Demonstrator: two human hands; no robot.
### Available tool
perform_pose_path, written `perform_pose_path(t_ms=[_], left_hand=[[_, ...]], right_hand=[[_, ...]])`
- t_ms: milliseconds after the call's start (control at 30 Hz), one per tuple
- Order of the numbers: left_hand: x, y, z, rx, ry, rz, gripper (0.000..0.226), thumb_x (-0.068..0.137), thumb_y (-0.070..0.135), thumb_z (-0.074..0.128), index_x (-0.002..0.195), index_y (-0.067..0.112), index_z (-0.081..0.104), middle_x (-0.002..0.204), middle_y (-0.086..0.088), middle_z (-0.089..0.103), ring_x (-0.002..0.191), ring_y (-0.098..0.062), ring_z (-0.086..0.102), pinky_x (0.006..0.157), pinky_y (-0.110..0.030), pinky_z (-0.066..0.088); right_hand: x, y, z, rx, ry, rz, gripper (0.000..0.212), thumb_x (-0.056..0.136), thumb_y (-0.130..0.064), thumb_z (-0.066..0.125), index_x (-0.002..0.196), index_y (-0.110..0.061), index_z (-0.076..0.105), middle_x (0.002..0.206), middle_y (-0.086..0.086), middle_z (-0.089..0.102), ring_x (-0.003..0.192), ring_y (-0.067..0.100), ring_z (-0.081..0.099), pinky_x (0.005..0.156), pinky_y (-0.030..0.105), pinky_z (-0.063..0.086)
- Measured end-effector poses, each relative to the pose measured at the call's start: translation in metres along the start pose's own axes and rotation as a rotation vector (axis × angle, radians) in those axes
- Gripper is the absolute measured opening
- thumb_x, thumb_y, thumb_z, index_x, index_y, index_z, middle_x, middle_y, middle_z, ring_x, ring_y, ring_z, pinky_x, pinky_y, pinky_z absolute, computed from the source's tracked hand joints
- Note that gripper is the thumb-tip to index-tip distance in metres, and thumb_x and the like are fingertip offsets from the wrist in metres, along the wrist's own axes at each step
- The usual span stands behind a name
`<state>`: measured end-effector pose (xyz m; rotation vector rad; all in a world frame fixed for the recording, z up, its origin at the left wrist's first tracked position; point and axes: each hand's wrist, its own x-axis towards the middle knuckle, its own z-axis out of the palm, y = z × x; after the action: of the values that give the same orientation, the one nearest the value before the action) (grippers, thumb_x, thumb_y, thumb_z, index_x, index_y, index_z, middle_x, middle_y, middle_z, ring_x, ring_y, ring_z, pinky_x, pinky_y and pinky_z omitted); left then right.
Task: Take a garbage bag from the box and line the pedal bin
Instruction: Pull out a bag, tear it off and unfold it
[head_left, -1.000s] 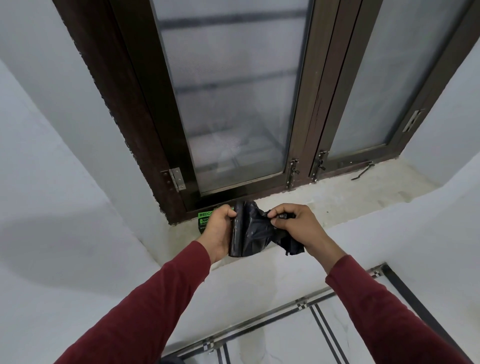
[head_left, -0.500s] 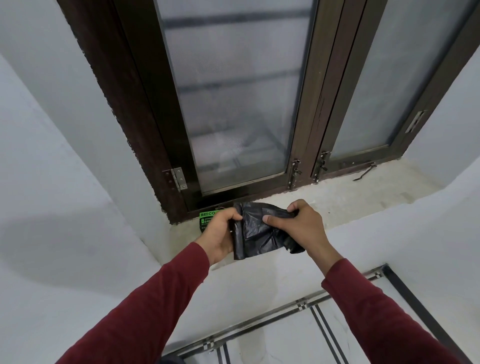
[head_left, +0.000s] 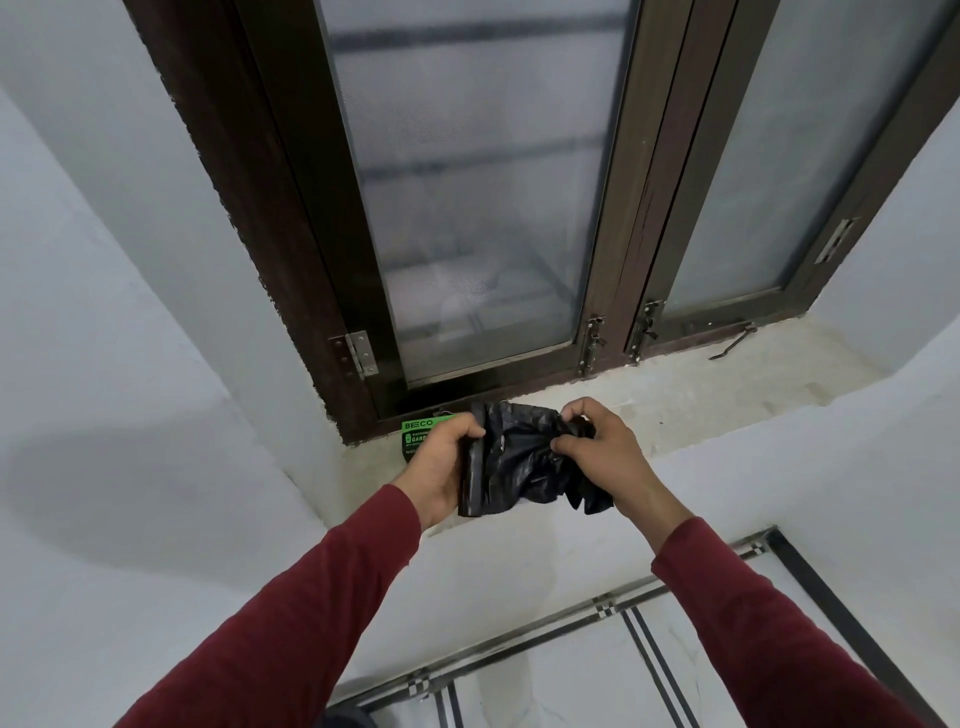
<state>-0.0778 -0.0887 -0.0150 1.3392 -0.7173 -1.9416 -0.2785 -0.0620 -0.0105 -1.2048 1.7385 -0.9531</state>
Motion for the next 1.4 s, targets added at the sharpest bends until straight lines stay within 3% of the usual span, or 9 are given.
perform_pose_path(t_ms=[133,233,400,500,567,767,1000,1167,1400], left_hand=[[-0.005,0.002,0.002,-0.069,-0.071,0.012,0.037,0.089,0.020,0.042,0.113,0.010,0.068,0.103,-0.015,0.072,0.093,-0.031,0.066,0.085,-0.042,0.056],[-0.006,0.001,0.003,-0.060,-0.093,0.009,0.036,0.091,0.018,0.048,0.119,0.008,0.067,0.107,-0.017,0.072,0.094,-0.032,0.068,0.088,-0.045,0.058],[-0.004,0.001,0.005,0.068,-0.054,0.093,0.034,0.091,0.006,0.067,0.125,0.000,0.065,0.110,-0.022,0.075,0.090,-0.031,0.074,0.078,-0.039,0.062],[-0.004,-0.001,0.008,0.083,-0.030,0.142,0.030,0.091,0.006,0.072,0.120,0.002,0.069,0.107,-0.020,0.077,0.088,-0.029,0.076,0.074,-0.035,0.062],[-0.003,-0.003,0.010,0.105,-0.005,0.174,0.031,0.090,0.008,0.075,0.119,0.004,0.070,0.106,-0.018,0.078,0.089,-0.029,0.077,0.074,-0.035,0.062],[-0.005,-0.007,0.015,0.147,0.064,0.221,0.027,0.087,0.005,0.077,0.112,0.002,0.072,0.099,-0.017,0.079,0.086,-0.031,0.078,0.067,-0.032,0.061],[-0.008,-0.005,0.020,0.097,0.121,0.144,0.020,0.086,0.000,0.076,0.106,0.001,0.074,0.090,-0.016,0.080,0.076,-0.029,0.078,0.060,-0.032,0.061],[-0.010,-0.007,0.024,0.054,0.042,0.133,0.024,0.089,-0.003,0.072,0.113,-0.005,0.071,0.095,-0.018,0.078,0.079,-0.027,0.077,0.063,-0.031,0.061],[-0.006,-0.004,0.017,0.029,0.111,0.143,0.022,0.087,-0.003,0.074,0.108,0.002,0.072,0.096,-0.018,0.079,0.078,-0.030,0.078,0.061,-0.033,0.061]], right_hand=[[0.001,-0.001,0.000,0.081,-0.046,-0.024,0.057,0.083,0.010,0.048,0.095,-0.037,0.077,0.101,-0.003,0.076,0.088,0.020,0.073,0.079,0.035,0.062],[0.000,-0.001,0.004,0.064,-0.054,-0.007,0.055,0.081,0.011,0.042,0.078,-0.026,0.082,0.085,-0.005,0.079,0.082,0.020,0.074,0.072,0.028,0.060],[-0.004,-0.006,0.006,0.021,-0.020,-0.009,0.007,0.080,-0.026,0.079,0.081,-0.025,0.072,0.077,-0.006,0.073,0.075,0.014,0.070,0.066,0.020,0.050],[-0.004,-0.003,0.009,-0.083,-0.011,-0.039,0.042,0.070,-0.041,0.091,0.102,-0.029,0.066,0.087,-0.002,0.073,0.076,0.011,0.070,0.063,0.016,0.048],[-0.003,-0.003,0.010,-0.121,-0.007,-0.028,0.046,0.068,-0.043,0.092,0.105,-0.028,0.070,0.092,-0.002,0.074,0.082,0.011,0.070,0.068,0.018,0.050],[-0.001,-0.001,0.011,0.011,-0.046,0.060,0.027,0.065,-0.022,0.095,0.075,-0.017,0.070,0.074,0.001,0.075,0.071,0.020,0.073,0.072,0.034,0.061],[-0.005,-0.006,0.013,-0.030,0.082,-0.046,0.027,0.061,-0.015,0.096,0.068,-0.019,0.070,0.060,-0.006,0.065,0.045,-0.001,0.057,0.049,0.011,0.044],[-0.003,-0.002,0.016,-0.001,0.163,-0.012,0.019,0.063,-0.008,0.088,0.069,-0.015,0.071,0.063,-0.001,0.066,0.048,0.005,0.058,0.047,0.013,0.046],[-0.001,0.002,0.007,0.246,-0.267,0.095,0.019,0.081,-0.013,0.086,0.099,-0.009,0.080,0.097,0.023,0.077,0.083,0.028,0.075,0.081,0.041,0.063]])
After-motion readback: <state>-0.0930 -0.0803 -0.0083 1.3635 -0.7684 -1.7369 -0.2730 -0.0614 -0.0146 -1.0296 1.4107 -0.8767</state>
